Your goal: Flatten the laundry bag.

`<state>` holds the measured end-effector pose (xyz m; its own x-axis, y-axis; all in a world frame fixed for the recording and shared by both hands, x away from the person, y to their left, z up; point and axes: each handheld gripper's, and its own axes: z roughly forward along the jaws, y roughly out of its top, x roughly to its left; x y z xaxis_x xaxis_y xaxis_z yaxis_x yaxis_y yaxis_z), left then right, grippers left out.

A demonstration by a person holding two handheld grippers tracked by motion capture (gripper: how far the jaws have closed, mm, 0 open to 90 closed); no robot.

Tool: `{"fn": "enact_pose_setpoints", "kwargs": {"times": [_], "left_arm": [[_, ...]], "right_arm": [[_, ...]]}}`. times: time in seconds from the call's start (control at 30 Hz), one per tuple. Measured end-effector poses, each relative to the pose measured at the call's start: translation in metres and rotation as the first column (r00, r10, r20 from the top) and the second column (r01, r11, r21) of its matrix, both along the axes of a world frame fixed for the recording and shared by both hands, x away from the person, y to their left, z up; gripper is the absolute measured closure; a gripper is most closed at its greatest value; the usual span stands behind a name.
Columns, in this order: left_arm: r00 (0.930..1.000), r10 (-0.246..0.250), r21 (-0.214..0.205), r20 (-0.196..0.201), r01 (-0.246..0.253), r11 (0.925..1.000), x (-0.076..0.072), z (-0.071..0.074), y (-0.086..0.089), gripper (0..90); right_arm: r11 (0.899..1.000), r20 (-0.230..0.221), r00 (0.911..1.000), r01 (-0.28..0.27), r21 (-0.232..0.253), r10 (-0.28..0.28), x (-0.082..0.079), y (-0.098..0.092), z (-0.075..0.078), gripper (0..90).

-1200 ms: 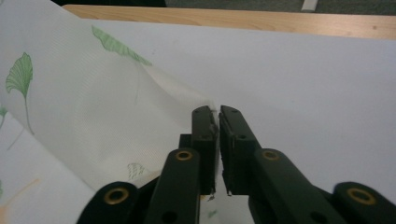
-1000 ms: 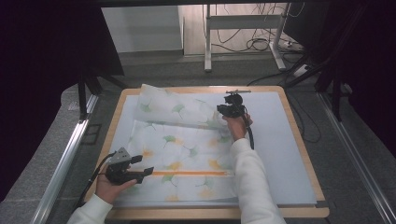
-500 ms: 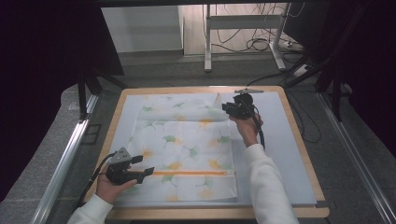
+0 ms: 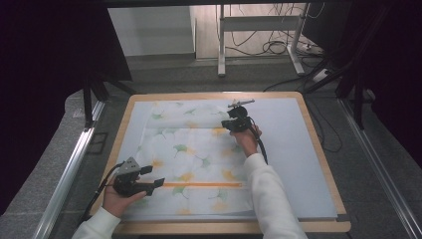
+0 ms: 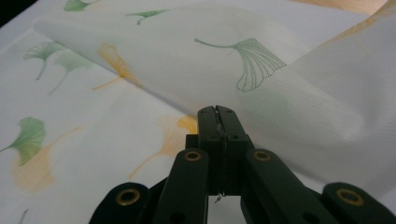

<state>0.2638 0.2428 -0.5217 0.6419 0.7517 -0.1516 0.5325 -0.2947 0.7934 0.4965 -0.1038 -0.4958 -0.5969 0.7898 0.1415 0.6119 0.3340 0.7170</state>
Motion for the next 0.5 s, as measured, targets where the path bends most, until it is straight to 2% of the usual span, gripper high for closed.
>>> {"fn": "enact_pose_setpoints", "kwargs": {"times": [0.13, 0.2, 0.37, 0.5], "left_arm": [[1.0000, 0.002, -0.007, 0.001, -0.002, 1.0000, 0.000, 0.000, 0.000, 28.4], [1.0000, 0.002, -0.008, -0.001, -0.002, 1.0000, 0.000, 0.000, 0.000, 28.4], [1.0000, 0.003, -0.009, 0.000, -0.003, 1.0000, 0.001, 0.000, 0.000, 28.4], [1.0000, 0.001, -0.006, 0.002, -0.001, 1.0000, 0.001, 0.000, 0.001, 28.3]], "right_arm": [[0.999, -0.007, 0.9995, 0.030, -0.019, -0.030, 0.014, 0.006, -0.009, 89.1], [0.998, -0.011, 0.9978, 0.065, -0.009, -0.065, 0.023, 0.008, -0.011, 89.0], [0.987, 0.003, 0.9874, 0.158, -0.023, -0.158, 0.044, 0.007, -0.018, 89.0], [0.981, -0.010, 0.9810, 0.194, -0.027, -0.194, 0.048, 0.003, -0.024, 89.0]]}}
